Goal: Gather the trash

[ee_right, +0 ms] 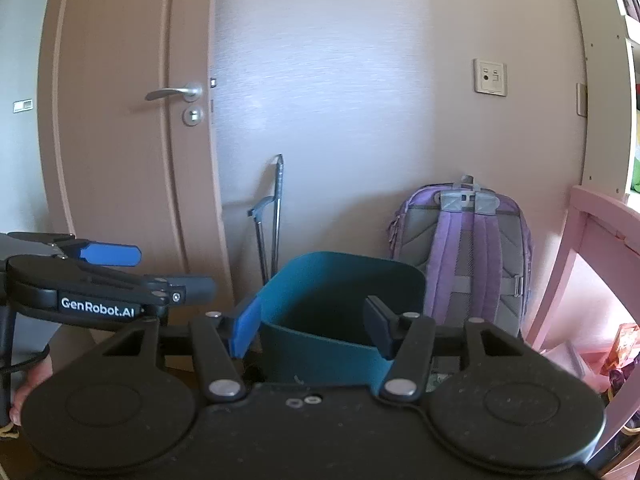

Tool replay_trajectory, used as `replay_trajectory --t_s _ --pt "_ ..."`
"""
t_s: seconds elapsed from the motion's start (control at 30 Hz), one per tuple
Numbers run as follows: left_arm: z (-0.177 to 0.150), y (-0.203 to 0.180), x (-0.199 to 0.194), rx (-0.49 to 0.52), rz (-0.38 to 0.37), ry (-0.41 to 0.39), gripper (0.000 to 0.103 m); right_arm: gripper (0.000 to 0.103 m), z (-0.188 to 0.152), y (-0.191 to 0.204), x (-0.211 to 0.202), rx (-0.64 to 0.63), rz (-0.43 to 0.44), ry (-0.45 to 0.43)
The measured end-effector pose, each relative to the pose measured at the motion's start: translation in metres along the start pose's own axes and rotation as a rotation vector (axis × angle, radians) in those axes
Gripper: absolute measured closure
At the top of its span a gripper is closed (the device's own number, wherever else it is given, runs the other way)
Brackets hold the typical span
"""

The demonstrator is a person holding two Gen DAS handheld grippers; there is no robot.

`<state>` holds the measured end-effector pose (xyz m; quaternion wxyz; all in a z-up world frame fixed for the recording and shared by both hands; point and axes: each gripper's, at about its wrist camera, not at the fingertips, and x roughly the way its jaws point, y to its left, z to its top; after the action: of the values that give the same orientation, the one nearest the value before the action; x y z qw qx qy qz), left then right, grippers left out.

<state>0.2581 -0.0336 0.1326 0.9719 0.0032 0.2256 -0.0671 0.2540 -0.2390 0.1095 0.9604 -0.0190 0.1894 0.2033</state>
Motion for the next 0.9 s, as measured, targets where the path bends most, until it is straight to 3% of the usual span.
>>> replay_trajectory --t_s 0.9 --pt "-0.013 -0.011 -0.06 -0.004 0.006 -0.022 0.001 0.045 -0.002 0.02 -0.052 -0.007 0.039 -0.019"
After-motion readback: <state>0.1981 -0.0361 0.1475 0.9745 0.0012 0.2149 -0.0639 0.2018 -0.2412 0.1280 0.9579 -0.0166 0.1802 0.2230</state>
